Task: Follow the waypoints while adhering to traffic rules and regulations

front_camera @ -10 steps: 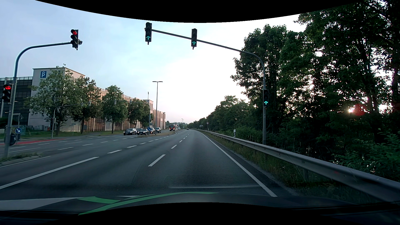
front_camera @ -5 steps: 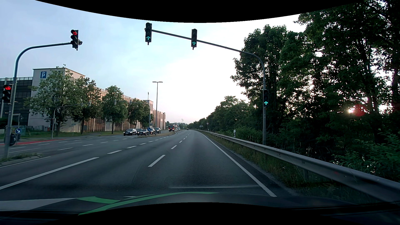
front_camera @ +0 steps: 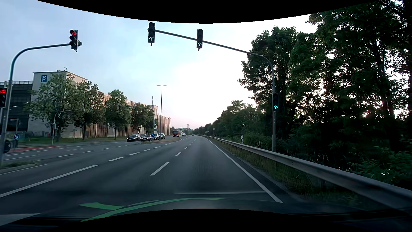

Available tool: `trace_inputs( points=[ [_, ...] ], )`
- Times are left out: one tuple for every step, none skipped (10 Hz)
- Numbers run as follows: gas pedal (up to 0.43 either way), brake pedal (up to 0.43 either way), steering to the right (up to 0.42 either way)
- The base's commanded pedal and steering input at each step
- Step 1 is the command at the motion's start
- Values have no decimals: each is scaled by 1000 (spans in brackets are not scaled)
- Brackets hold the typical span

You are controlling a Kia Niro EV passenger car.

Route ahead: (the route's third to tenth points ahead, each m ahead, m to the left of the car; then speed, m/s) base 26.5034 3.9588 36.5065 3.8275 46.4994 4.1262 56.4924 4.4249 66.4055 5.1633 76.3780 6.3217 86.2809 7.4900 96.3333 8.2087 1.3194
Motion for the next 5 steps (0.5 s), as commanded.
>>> trace_inputs(
  points=[
    [520,0,2],
    [539,0,2],
    [551,0,2],
    [559,0,2],
    [571,0,2]
  ],
)
